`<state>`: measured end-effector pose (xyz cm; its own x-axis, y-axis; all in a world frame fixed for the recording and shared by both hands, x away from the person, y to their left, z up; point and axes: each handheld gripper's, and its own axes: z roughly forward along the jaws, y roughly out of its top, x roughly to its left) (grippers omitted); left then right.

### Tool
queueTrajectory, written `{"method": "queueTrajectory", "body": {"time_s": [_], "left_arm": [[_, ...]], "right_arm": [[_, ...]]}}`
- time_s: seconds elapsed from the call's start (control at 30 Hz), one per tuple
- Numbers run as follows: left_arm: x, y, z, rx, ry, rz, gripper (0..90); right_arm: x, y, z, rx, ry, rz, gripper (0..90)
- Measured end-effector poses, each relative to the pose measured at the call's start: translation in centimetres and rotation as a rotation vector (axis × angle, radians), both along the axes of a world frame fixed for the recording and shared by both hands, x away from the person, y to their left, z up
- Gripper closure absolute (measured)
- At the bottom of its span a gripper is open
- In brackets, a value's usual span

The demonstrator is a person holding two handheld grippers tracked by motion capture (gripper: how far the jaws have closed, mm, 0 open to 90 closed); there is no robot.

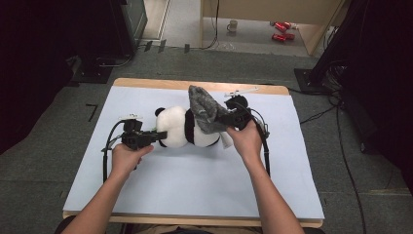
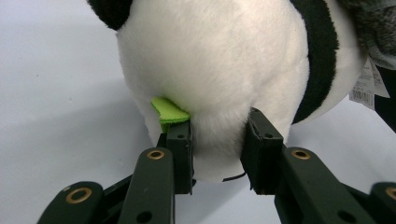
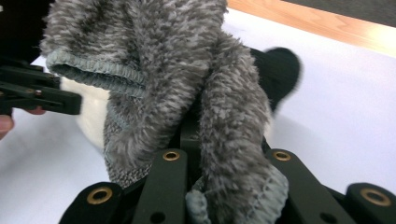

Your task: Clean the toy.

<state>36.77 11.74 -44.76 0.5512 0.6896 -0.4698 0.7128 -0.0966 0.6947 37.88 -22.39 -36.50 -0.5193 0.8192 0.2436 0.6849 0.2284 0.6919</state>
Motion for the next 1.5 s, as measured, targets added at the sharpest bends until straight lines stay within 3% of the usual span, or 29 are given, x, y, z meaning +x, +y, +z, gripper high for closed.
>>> {"method": "queueTrajectory", "body": {"time_s": [0.17,0.3,0.5,0.6,0.7,0.87,0.97,1.17,1.23,1.33,1.5], "left_arm": [[0.1,0.1,-0.1,0.007,0.011,0.006,67.8],[0.1,0.2,-0.2,0.006,0.020,0.018,67.8],[0.1,0.1,-0.1,0.003,0.012,0.020,67.7],[0.0,0.0,0.0,0.001,0.007,0.020,67.7],[-0.1,0.0,0.1,0.001,-0.001,0.018,67.7],[-0.2,-0.1,0.2,0.000,-0.012,0.013,67.7],[-0.3,-0.2,0.3,-0.001,-0.016,0.013,67.7],[-0.4,-0.3,0.5,0.006,-0.035,0.014,67.7],[-0.4,-0.3,0.5,0.007,-0.040,0.013,67.7],[-0.5,-0.5,0.6,0.020,-0.041,0.013,67.8],[-0.4,-0.5,0.4,0.027,-0.035,0.006,67.8]], "right_arm": [[-0.2,-2.0,-0.2,-0.021,0.006,-0.052,78.3],[-0.4,-3.2,0.3,-0.003,-0.004,-0.088,78.6],[-0.9,-2.8,2.2,0.134,-0.031,-0.034,79.0],[-1.0,-1.3,2.8,0.221,-0.036,0.030,79.0],[-0.9,0.8,2.9,0.253,-0.030,0.079,79.0],[-0.2,4.9,2.8,0.253,-0.019,0.142,78.9],[0.1,7.0,2.6,0.227,-0.013,0.163,78.9],[0.8,10.7,1.3,0.233,0.024,0.195,78.9],[0.9,11.5,0.8,0.200,0.020,0.199,78.6],[1.2,12.6,-0.6,0.105,0.033,0.182,77.6],[1.5,12.0,-1.4,0.058,0.032,0.168,77.6]]}}
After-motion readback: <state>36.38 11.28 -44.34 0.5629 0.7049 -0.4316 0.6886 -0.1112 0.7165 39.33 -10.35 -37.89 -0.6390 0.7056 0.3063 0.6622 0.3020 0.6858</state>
